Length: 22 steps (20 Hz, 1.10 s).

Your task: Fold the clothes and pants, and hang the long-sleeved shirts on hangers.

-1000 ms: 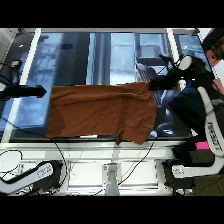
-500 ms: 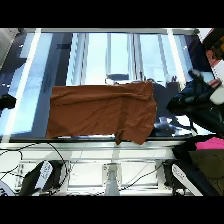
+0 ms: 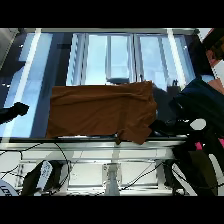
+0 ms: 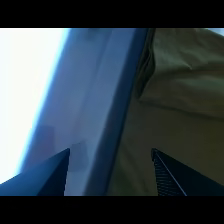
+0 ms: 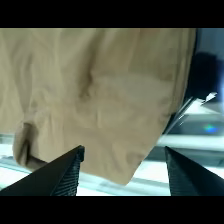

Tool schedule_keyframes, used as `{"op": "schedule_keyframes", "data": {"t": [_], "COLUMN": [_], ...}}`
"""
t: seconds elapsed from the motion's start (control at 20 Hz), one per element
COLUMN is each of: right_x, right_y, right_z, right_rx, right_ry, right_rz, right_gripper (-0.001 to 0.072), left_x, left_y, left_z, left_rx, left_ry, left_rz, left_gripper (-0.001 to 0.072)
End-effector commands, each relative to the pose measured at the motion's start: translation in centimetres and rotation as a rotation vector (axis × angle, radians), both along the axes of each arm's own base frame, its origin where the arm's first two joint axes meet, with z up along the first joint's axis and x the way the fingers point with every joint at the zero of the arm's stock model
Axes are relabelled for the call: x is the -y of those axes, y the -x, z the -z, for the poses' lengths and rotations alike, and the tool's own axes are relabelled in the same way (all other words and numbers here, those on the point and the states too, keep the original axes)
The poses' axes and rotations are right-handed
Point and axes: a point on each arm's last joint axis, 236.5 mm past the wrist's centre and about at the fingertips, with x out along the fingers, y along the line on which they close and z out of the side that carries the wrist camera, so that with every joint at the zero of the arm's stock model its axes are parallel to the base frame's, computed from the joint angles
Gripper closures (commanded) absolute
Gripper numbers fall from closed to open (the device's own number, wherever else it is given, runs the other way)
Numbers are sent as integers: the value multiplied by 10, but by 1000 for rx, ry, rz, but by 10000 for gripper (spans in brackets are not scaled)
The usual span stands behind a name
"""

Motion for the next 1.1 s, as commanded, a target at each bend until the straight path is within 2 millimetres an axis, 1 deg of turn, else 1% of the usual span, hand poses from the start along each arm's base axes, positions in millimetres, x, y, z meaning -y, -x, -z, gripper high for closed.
{"op": "schedule_keyframes", "data": {"t": [0.0,0.15,0.25,0.35,0.55,0.7,0.9,0.95,1.0,1.05], "right_x": [-11,-14,-15,-15,-19,-22,-33,-37,-41,-43], "right_y": [22,38,43,42,35,35,33,31,30,29], "right_z": [18,31,36,39,39,43,44,43,42,43], "right_rx": [-75,-124,-140,-139,-130,-156,-141,-131,-121,-109], "right_ry": [-53,-64,-69,-73,-102,-116,-119,-125,-125,-119], "right_rz": [40,50,58,86,128,139,114,107,100,92], "right_gripper": [157,157,157,158,159,160,163,201,269,270], "left_x": [3,6,9,10,10,10,10,10,10,10], "left_y": [0,-2,-5,-6,-6,-6,-6,-6,-6,-6], "left_z": [1,-1,-3,-4,-4,-4,-4,-4,-4,-4], "left_rx": [2,14,29,34,34,34,34,34,34,34], "left_ry": [19,41,58,63,64,68,69,69,69,69], "left_rz": [-1,-7,-9,-10,-10,-15,-16,-16,-16,-16], "left_gripper": [162,162,162,162,162,162,162,162,162,162]}}
